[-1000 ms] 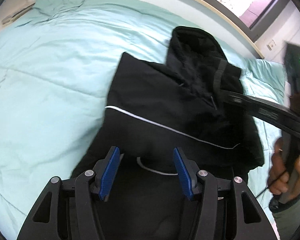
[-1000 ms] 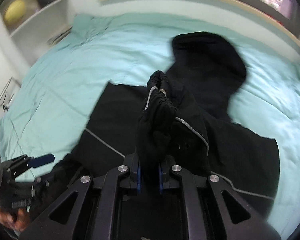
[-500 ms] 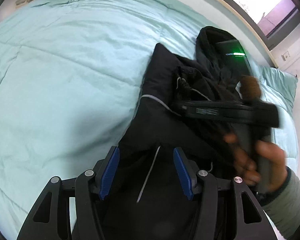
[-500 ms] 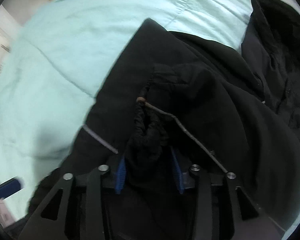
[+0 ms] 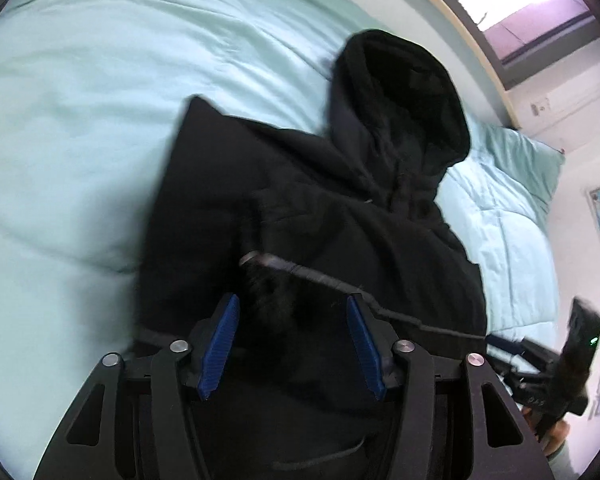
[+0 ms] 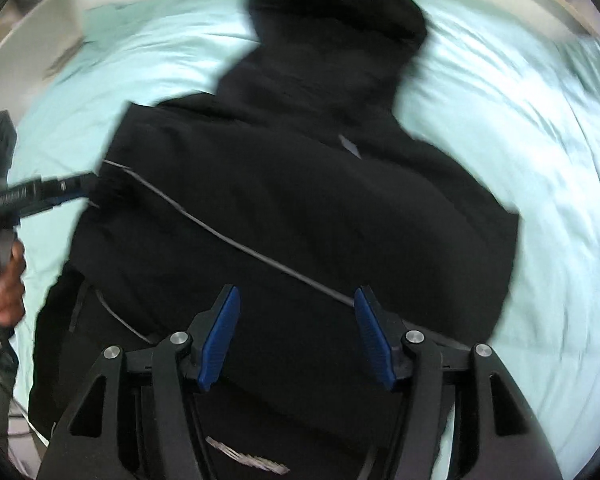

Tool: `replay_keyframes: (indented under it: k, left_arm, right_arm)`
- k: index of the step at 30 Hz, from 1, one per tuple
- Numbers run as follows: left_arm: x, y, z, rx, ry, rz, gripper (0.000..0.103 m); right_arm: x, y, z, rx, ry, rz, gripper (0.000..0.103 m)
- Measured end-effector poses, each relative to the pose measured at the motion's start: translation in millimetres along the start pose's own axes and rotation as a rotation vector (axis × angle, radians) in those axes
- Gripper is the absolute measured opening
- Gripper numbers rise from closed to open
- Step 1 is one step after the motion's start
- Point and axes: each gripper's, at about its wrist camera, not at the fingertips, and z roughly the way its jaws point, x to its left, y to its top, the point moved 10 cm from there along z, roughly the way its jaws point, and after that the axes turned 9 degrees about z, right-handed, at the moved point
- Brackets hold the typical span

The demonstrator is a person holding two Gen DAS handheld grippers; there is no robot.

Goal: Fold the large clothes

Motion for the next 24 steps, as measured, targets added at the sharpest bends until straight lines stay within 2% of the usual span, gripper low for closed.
replay_keyframes:
  k: [1, 2, 3, 5, 7, 10, 11, 13, 15, 17, 19, 21, 22, 24]
  left_arm:
    - [-0.8, 2.3, 5.4, 0.004, 0.019, 0.010, 0.015]
    - [-2.0, 4.5, 7.0, 0.013, 0.040, 0.029, 0.013]
    - [-3.4, 8.5, 0.8, -0.013, 0.045, 0.034, 0.012]
    - [-5.9, 19.4, -30.6, -0.109, 0.004, 0.013, 0.012]
    - [7.7, 21.6, -53.0, -0.149, 0.013, -0.032, 0.012]
    - [38.8, 8.7, -42.3, -0.080, 0.039, -0.086, 0.012]
    - [54.1, -2.5, -26.3, -0.018, 0.058, -0.118, 0.013]
    - [74.5, -21.5, 0.5, 0.043, 0.057, -0.167, 0.013]
    - [80.0, -25.7, 4.1, 0.019, 0.013, -0.222, 0.016]
    - [76.0, -23.1, -3.2, -0.006, 0.001, -0.236, 0.017]
    - [67.9, -21.3, -16.9, -0.016, 0.045, -0.191, 0.019]
    - [53.5, -16.8, -43.6, -0.043, 0.178, -0.077, 0.019]
    - [44.3, -12.3, -57.1, -0.065, 0.212, -0.029, 0.021]
    - [19.0, -1.7, -75.0, -0.116, 0.188, 0.046, 0.032]
  right_arm:
    - [-12.6, -5.6, 2.2, 0.009, -0.012, 0.025, 0.062]
    - [-20.0, -10.9, 3.7, 0.010, -0.025, 0.040, 0.062]
    - [-23.7, -11.7, 4.1, 0.007, -0.034, 0.051, 0.062]
    - [-32.8, -11.3, -1.4, -0.014, -0.027, 0.075, 0.062]
    - [-42.2, -7.7, -7.6, -0.040, -0.017, 0.092, 0.062]
    - [-46.9, -6.4, 11.6, -0.028, -0.040, 0.101, 0.062]
    - [-49.6, -8.9, 21.4, -0.023, -0.060, 0.101, 0.062]
    - [-44.0, -10.5, 42.4, -0.010, -0.105, 0.100, 0.062]
    - [-39.6, -12.1, 60.7, 0.004, -0.141, 0.091, 0.063]
    - [-39.6, -11.6, 64.3, -0.001, -0.169, 0.075, 0.064]
    - [-39.4, -10.2, 59.1, 0.018, -0.167, 0.069, 0.064]
    - [-41.0, -4.5, 40.9, 0.016, -0.122, 0.100, 0.064]
    - [-41.4, 0.8, 29.1, -0.007, -0.091, 0.117, 0.064]
    - [-42.8, 18.4, 3.3, -0.084, -0.047, 0.140, 0.064]
